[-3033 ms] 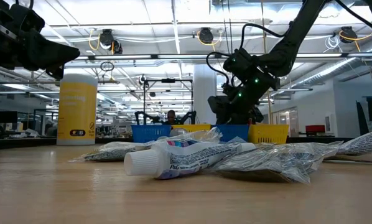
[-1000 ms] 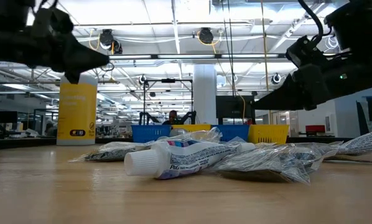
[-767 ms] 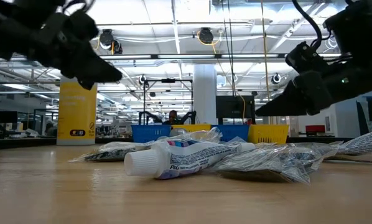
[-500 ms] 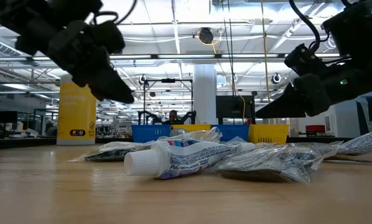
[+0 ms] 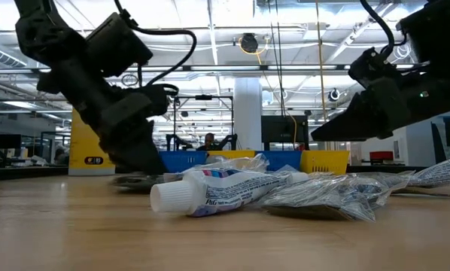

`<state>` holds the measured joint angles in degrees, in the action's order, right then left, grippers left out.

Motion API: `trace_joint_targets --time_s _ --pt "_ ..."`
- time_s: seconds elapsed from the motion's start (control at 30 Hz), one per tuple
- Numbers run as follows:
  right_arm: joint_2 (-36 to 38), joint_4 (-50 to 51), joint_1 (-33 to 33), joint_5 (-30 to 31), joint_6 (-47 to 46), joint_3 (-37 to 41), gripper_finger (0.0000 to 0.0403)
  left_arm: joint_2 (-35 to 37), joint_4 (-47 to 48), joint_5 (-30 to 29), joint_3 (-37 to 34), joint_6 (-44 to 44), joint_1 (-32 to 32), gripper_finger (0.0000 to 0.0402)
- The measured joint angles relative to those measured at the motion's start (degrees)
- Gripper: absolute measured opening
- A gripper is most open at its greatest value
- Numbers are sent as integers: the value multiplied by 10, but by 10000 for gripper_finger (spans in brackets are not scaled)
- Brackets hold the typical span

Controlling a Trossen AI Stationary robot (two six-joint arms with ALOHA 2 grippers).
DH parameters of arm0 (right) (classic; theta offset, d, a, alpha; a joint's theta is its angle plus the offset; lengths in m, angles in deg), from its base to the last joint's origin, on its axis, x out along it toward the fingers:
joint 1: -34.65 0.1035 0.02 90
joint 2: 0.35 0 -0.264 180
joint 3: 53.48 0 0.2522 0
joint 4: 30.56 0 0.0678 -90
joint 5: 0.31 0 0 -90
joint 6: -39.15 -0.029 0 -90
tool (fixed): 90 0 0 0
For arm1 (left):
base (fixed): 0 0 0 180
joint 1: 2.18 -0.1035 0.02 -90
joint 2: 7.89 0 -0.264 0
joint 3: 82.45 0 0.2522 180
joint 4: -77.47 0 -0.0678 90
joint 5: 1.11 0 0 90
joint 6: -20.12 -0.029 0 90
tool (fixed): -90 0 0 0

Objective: Pick & Place Travel size toiletries
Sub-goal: Put the black comb into the left blue bin

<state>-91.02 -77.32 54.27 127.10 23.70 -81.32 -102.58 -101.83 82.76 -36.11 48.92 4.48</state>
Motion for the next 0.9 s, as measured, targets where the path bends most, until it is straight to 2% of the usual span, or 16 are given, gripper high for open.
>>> trace_joint_targets --time_s 0.17,0.33,0.5,0.63,0.77,0.9 --pt "0 -2 0 0 -13 0 171 -6 -3 17 1 -20 0 91" --pt "0 6 0 0 -21 0 171 20 4 18 -1 -59 1 9" --pt "0 8 0 0 -25 0 171 77 12 14 -3 -77 1 10" --pt "0 13 0 -2 -36 0 171 137 26 -19 5 -94 -3 4" --pt "0 13 0 -1 -39 0 171 178 126 -81 75 -176 -22 2" --pt "0 13 0 0 -49 0 171 175 233 -193 176 -311 -56 4"
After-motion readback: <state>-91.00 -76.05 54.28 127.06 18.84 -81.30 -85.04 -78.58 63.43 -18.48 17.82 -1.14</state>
